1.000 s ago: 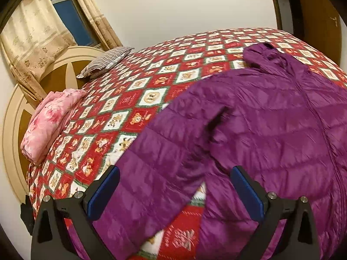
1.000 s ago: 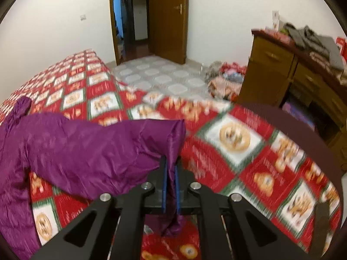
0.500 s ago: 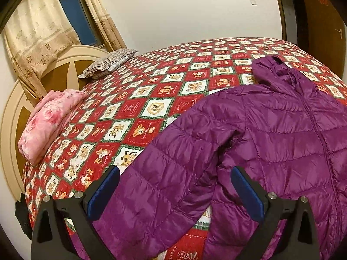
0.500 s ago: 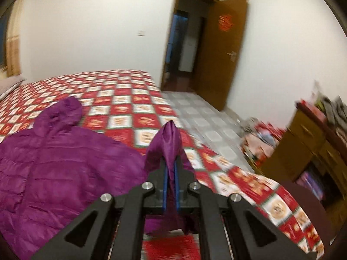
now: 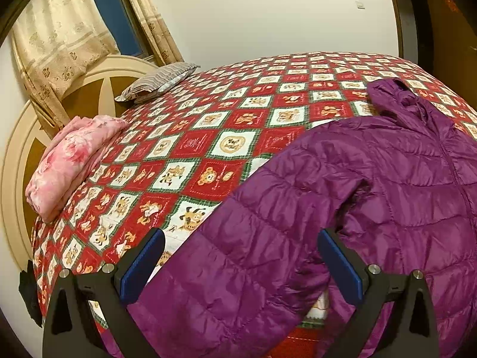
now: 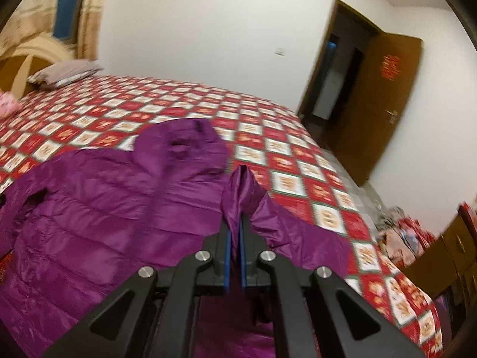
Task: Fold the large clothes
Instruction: 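Carry the held sleeve across the jacket body toward the other sleeve with the right tool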
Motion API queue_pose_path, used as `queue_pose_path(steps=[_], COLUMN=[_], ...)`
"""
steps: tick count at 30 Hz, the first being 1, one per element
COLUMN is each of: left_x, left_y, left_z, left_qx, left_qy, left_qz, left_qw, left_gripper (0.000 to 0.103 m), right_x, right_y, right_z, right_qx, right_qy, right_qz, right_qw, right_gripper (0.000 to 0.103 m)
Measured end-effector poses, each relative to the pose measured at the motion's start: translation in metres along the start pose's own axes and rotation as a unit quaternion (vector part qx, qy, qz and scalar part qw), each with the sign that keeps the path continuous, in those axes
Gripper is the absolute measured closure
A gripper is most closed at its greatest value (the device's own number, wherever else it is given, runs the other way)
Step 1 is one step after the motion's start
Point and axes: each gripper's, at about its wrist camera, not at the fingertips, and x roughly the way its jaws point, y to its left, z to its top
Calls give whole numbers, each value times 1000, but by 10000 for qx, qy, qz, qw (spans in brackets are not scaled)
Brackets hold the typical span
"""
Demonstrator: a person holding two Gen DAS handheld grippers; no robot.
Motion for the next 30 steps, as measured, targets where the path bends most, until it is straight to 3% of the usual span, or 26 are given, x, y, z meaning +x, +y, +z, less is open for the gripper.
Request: queue_pose_path(steps=[10,16,17,18,20,24,27,30], left_x=[10,9,7,4,-1,-11,-24,-38], left_y=[23,17,14,12,8,2,-10,-37], left_z=[-4,-6,-6,-5,-1,11,19,28], left_qx=[-94,-3,20,43,39,-86,-74,56], left_qy=[33,110,88,61,12,2,-117,-234], left_qz=[275,303,295,303,331,293,271,118], left_qw=[9996,9995,9995,9995,9994,9995,9995,9996], left_gripper=[1,1,1,1,1,1,1,1], right_x=[23,46,49,49,38,3,-15,-26], right_y=[107,150,150,147,142,121,97,56], right_z=[3,-12,-15,-17,-20,-17,-14,-15], right_qx=[-575,-930,-933,-881,-709,-606,-427,-43], right_qy=[48,343,438,513,488,214,28,-156], right_qz=[757,1151,1265,1408,1772,2094,2038,2008], right_qw=[9955,9884,9866,9848,9804,9757,9781,9795], right_gripper=[97,95,87,72,56,55,41,41])
